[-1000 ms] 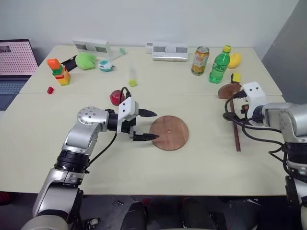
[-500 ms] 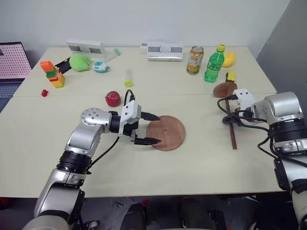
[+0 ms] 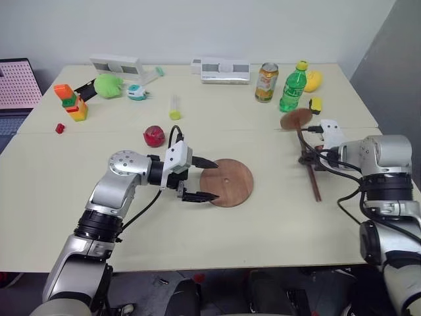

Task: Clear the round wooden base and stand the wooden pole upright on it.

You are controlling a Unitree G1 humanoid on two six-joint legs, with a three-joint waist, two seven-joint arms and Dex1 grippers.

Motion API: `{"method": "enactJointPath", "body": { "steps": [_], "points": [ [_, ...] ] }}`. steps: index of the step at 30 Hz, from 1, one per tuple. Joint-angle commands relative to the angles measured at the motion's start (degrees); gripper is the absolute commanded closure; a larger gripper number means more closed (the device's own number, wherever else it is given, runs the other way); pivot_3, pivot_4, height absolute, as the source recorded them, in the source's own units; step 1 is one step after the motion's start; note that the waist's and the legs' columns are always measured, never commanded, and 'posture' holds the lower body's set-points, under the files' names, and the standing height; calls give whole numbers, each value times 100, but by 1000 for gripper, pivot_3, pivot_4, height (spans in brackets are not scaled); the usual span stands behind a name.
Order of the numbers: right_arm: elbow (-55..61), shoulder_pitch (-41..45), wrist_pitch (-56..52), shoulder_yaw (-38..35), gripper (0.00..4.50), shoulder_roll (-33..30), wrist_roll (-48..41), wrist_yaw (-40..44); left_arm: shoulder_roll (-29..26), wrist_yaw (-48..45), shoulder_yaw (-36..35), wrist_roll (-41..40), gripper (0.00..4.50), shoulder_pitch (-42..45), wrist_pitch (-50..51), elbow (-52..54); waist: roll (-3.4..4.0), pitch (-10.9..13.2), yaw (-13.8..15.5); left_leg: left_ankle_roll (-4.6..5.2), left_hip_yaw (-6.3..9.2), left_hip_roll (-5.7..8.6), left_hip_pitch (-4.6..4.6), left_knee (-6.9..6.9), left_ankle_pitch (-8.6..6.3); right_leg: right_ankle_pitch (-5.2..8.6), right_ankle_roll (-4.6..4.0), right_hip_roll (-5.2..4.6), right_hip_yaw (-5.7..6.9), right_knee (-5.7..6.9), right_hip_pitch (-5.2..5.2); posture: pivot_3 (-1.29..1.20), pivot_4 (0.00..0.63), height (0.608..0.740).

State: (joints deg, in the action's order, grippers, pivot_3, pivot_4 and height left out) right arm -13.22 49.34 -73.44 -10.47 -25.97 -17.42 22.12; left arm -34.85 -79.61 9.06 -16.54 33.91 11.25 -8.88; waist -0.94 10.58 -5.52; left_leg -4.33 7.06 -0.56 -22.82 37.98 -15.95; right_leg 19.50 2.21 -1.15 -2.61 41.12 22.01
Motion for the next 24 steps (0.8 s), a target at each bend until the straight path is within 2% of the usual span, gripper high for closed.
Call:
{"method": "enactJointPath", "body": {
  "steps": [1, 4, 8, 11, 18, 24],
  "points": [
    [1787, -375, 1522, -420, 4255, 577, -445, 37, -195, -72, -100, -88, 0, -73, 78, 193, 0, 0, 3, 0, 2, 0, -3, -1, 0, 0, 0, 0, 3, 0, 3, 0, 150, 740],
    [2631, -780, 2196, -339, 4255, 1093, -658, 61, -284, -90, -128, -132, 0, -92, 142, 245, 1, -1, 4, -15, 7, -1, -7, -5, 8, 0, 0, 0, 9, -4, 4, 0, 150, 740],
    [3023, -1103, 3043, -265, 4255, 1632, -999, 287, -373, -139, -156, -180, 0, -91, 215, 280, 1, -1, 40, -19, 6, 4, -6, -1, 11, 0, 0, -3, 7, -2, 2, 0, 150, 740],
    [3204, -1506, 3741, 578, 4255, 1914, -575, 245, -430, -153, -166, -188, 0, -115, 224, 288, 2, -1, 42, -18, 8, 3, -2, 0, 10, 0, 0, -2, 8, 0, 1, 0, 150, 740],
    [2825, -2210, 5354, 1625, 4255, 2223, 173, 318, -410, -106, -115, -128, 0, -231, 160, 277, 3, -2, 42, -19, 7, 1, -1, -2, 11, 0, 0, 1, 7, 0, 5, 0, 150, 740],
    [2328, -2447, 6295, 2049, 4255, 2419, 440, 401, -429, -122, -98, -107, 0, -393, 112, 294, 3, -2, 44, -20, 8, 1, 0, -1, 11, 0, 0, 1, 7, 0, 4, 0, 150, 740]
  ]
}}
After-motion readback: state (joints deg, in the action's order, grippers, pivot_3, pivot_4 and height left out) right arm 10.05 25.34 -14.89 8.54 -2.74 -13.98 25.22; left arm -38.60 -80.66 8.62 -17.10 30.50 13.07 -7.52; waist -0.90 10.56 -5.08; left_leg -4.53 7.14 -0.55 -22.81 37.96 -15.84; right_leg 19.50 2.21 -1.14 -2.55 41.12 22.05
